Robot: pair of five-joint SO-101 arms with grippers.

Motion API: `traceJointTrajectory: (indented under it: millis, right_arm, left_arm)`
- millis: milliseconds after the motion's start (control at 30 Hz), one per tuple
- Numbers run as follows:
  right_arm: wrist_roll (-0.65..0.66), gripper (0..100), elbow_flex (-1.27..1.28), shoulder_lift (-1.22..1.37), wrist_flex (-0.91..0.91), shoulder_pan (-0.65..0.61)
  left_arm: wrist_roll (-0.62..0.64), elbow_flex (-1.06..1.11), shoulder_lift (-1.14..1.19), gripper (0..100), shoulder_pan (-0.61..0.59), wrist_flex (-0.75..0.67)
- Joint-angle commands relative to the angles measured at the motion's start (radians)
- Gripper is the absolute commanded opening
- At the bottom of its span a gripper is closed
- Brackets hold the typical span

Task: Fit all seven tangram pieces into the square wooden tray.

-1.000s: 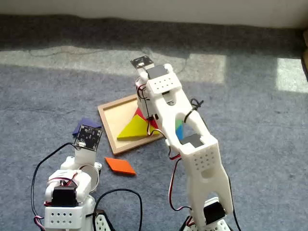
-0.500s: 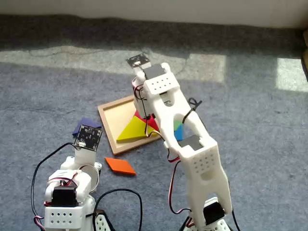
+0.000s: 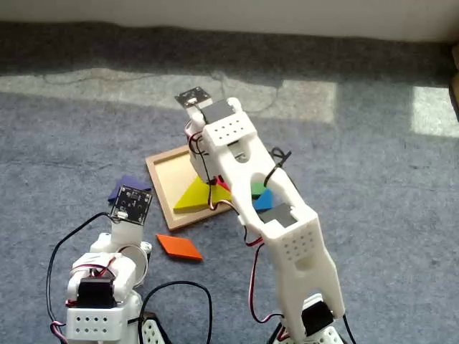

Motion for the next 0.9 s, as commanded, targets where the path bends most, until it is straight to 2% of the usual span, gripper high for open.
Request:
traceJointTrajectory:
  millis: [0,300,433,733,867]
  right_arm:
    - [-0.003,4.8,-0.039,-0.007,0.004,-0.027]
    - [-0.002,4.8,-0.002,-0.008,0.001,-0.033]
    - [0.089,4.8,0.05,-0.008,-0.012,-0.054]
    - [0.094,4.8,0.062,-0.019,-0.002,-0.059]
    - [0.098,4.7,0.044,-0.028,0.099,-0.041]
  left_arm:
    - [-0.005,0.019,-0.002,0,-0.01,0.005]
    - [-0.005,0.019,-0.002,0,-0.01,0.005]
    - [-0.005,0.019,-0.002,0,-0.01,0.005]
    - [-0.005,0.019,-0.002,0,-0.01,0.005]
    - [-0.005,0.019,-0.002,0,-0.01,0.005]
